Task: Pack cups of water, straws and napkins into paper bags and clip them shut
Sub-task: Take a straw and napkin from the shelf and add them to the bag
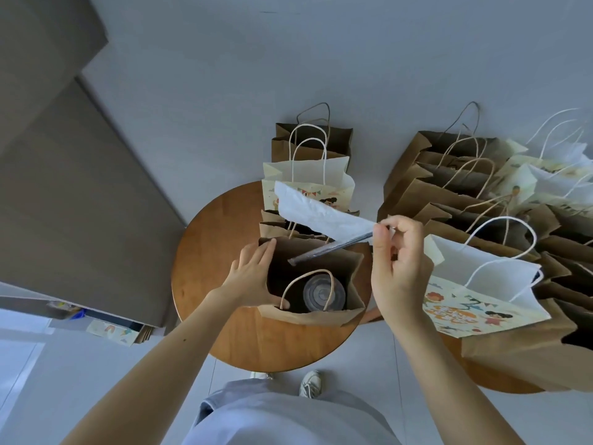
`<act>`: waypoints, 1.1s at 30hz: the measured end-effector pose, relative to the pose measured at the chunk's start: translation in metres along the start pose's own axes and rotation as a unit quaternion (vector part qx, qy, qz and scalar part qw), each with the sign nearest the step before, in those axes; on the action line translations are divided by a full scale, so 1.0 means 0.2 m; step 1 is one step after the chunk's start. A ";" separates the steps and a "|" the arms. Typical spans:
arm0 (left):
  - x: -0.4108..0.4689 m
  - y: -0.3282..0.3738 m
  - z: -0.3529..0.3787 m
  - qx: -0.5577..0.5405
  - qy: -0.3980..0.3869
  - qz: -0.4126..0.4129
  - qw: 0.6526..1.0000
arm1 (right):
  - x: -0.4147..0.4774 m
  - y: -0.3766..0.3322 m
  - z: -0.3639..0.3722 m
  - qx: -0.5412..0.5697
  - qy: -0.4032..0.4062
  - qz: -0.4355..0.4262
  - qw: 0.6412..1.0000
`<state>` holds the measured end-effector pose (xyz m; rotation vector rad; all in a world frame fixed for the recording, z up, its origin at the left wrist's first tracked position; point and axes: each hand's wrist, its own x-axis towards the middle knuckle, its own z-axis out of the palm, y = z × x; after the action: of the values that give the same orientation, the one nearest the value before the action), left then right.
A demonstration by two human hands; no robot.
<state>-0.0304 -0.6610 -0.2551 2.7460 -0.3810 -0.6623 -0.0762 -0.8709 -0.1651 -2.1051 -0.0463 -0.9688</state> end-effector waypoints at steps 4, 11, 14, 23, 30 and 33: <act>-0.01 0.01 0.00 -0.050 -0.003 -0.032 0.998 | -0.06 0.11 0.03 -0.065 -0.121 0.026 0.990; -0.01 -0.01 0.01 -0.072 0.001 -0.027 0.997 | -0.19 0.22 0.15 -0.052 -0.358 0.106 0.926; -0.02 -0.01 0.01 -0.075 0.001 -0.021 0.997 | -0.19 0.23 0.26 0.001 -0.412 0.214 0.886; -0.02 -0.03 0.02 -0.078 -0.004 -0.013 0.997 | -0.19 0.27 0.33 0.035 -0.529 0.301 0.793; -0.01 -0.03 0.04 -0.070 0.008 -0.006 0.998 | -0.17 0.28 0.24 0.003 -0.546 0.257 0.797; -0.02 -0.01 0.02 -0.071 0.022 0.002 0.997 | -0.13 0.26 0.18 0.004 -0.532 0.244 0.811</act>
<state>-0.0355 -0.6579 -0.2576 2.6194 -0.3158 -0.6033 -0.0550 -0.8744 -0.2299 -2.2168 -0.0662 0.5797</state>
